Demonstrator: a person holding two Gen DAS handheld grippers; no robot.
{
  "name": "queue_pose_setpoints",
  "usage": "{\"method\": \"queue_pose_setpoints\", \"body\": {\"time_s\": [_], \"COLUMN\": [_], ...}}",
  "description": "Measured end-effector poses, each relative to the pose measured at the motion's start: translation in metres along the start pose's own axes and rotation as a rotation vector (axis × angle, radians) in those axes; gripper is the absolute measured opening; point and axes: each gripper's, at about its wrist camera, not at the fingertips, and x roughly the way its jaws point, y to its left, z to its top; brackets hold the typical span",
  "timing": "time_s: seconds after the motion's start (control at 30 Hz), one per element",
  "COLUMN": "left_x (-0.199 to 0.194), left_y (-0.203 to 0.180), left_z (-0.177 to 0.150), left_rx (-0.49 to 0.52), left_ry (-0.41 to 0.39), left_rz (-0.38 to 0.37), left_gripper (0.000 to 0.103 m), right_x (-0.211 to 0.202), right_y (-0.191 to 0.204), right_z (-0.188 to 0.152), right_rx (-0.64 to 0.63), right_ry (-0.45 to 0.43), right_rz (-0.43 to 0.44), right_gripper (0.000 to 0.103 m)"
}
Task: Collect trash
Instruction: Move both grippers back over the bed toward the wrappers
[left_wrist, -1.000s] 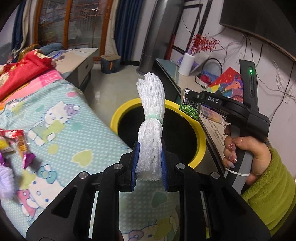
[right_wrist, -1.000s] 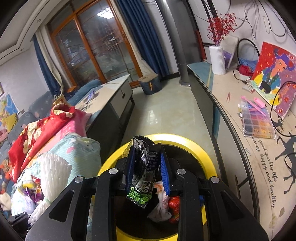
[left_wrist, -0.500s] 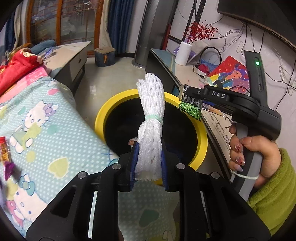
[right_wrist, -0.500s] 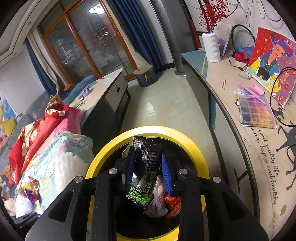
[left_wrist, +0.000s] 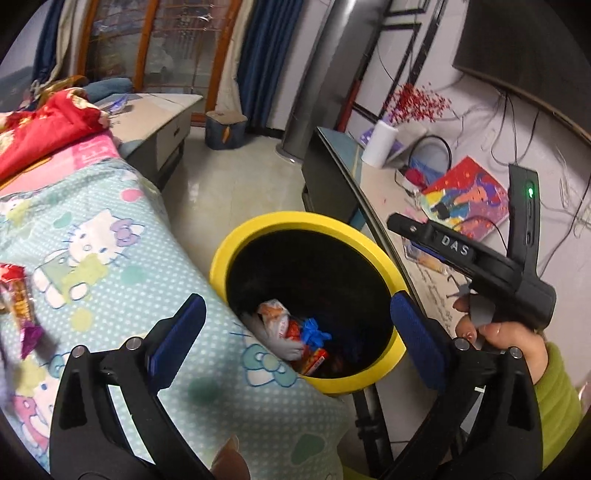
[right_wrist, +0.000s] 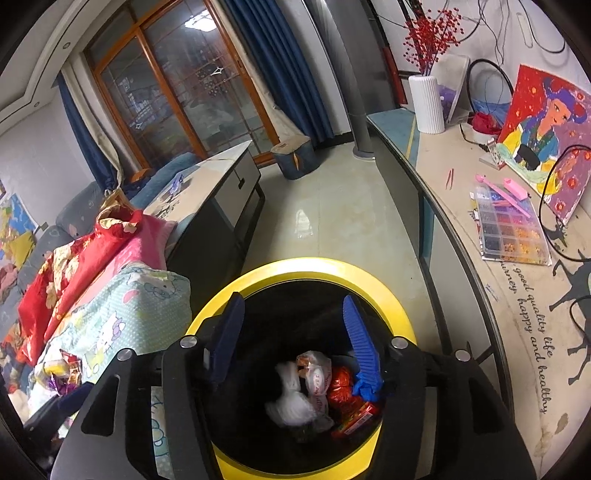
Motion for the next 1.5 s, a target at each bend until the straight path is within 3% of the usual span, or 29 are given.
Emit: {"method": "queue_pose_setpoints", "body": {"time_s": [0.1,0.57,1.5], "left_x": [-0.01,-0.061,-0.115], "left_y": [0.007,0.036,0.086], "left_z": [-0.001,-0.002,-0.014], "left_rx": [-0.018,-0.079,-0.169], "left_ry": [-0.021,-0.13,-0.227], "left_rz": [0.016,0.099,0.191], "left_gripper": [0.092,0.092,0.092], "right_x": [-0.007,-0.029,-0.049], "right_y": [0.008,0.06,0.144], "right_z": [0.001,-0.003,-0.03], "right_rx": [-0.019,-0.118,-0.282], "right_ry": [-0.024,-0.058,-0.039], "right_rz": [-0.003,0.076,0.219], "right_gripper": [0.06,0.065,0.07]}}
